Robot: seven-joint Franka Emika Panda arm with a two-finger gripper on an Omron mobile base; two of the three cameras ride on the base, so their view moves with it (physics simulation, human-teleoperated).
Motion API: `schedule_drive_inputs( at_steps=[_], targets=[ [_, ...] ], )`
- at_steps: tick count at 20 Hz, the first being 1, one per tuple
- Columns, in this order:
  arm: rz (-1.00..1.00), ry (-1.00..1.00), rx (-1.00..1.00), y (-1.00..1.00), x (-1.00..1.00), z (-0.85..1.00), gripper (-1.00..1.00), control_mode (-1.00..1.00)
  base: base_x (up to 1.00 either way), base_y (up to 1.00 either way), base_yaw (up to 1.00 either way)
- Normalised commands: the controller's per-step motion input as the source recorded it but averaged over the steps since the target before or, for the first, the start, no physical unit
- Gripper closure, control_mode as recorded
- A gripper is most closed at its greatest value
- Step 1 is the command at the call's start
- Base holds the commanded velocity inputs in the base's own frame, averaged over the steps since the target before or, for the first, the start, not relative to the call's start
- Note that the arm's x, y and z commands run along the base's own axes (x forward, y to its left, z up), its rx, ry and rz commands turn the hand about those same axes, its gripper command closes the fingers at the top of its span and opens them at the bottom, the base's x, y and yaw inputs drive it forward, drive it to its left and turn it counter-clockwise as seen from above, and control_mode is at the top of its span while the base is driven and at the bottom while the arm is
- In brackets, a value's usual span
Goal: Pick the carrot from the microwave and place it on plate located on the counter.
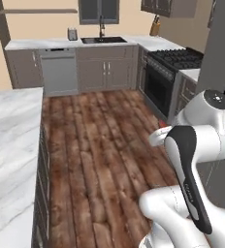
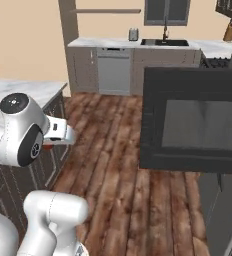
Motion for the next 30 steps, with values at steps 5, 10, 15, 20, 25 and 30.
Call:
schedule_drive_inputs(
  at_steps=[5, 10, 15, 20, 25, 30],
  targets=[
    [0.00, 0.00, 0.00, 0.00, 0.00, 0.00, 1.00, 1.00, 1.00, 0.12, 0.09],
    [0.00, 0.00, 0.00, 0.00, 0.00, 0.00, 1.00, 1.00, 1.00, 0.27, 0.01],
    [0.00, 0.00, 0.00, 0.00, 0.00, 0.00, 1.00, 1.00, 1.00, 0.07, 0.00],
    [0.00, 0.00, 0.00, 0.00, 0.00, 0.00, 1.00, 1.00, 1.00, 0.00, 0.01],
    [0.00, 0.00, 0.00, 0.00, 0.00, 0.00, 1.00, 1.00, 1.00, -0.10, -0.05],
    [0.00, 0.00, 0.00, 0.00, 0.00, 0.00, 1.00, 1.00, 0.79, -0.06, -0.56]
  ],
)
